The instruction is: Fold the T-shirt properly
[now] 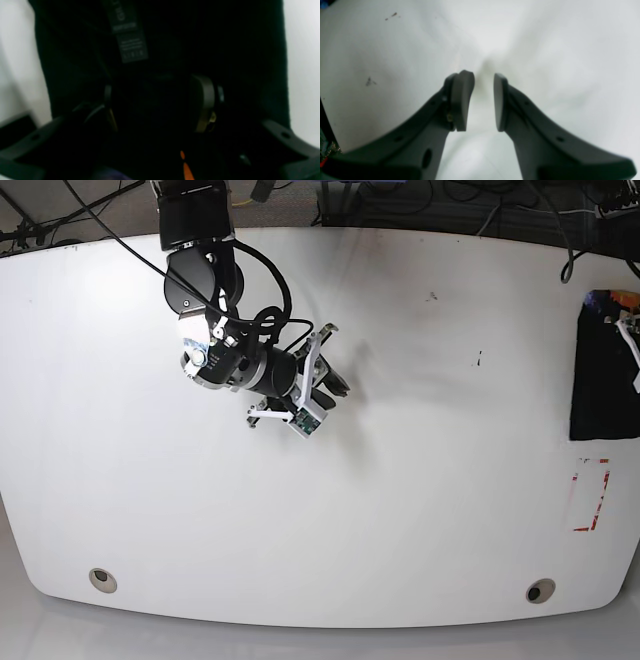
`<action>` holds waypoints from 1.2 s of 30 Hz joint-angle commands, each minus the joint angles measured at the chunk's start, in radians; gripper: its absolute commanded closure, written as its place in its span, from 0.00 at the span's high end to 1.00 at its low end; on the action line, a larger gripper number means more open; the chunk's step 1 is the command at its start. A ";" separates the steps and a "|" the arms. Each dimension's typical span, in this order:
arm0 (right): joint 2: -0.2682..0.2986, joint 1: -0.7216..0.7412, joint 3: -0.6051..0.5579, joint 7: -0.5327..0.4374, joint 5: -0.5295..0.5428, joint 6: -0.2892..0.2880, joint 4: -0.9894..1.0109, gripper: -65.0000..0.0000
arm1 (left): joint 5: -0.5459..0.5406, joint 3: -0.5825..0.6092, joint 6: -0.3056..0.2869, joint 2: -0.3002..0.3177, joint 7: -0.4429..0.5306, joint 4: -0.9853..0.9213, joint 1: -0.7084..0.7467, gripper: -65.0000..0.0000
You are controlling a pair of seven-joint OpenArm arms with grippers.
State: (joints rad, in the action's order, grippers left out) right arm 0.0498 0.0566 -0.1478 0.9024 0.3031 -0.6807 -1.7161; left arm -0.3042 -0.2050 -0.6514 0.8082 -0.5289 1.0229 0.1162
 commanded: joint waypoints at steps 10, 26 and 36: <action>-0.001 0.024 0.001 -0.021 0.015 -0.003 -0.025 0.25 | 0.064 -0.190 -0.047 -0.005 -0.079 0.155 0.038 0.52; 0.103 -0.011 0.118 -0.449 -0.137 0.055 0.058 0.25 | 0.282 -0.207 0.135 -0.415 0.257 0.505 0.012 0.53; 0.103 -0.133 0.354 -0.788 -0.261 0.060 0.152 0.25 | 0.287 -0.112 0.258 -0.593 0.540 0.469 0.086 0.52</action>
State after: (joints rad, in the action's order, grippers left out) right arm 0.1471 -0.0715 0.1814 0.1505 0.0448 -0.6170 -1.5459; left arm -0.0071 -0.3248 -0.4164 0.2176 -0.0250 1.4513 0.1905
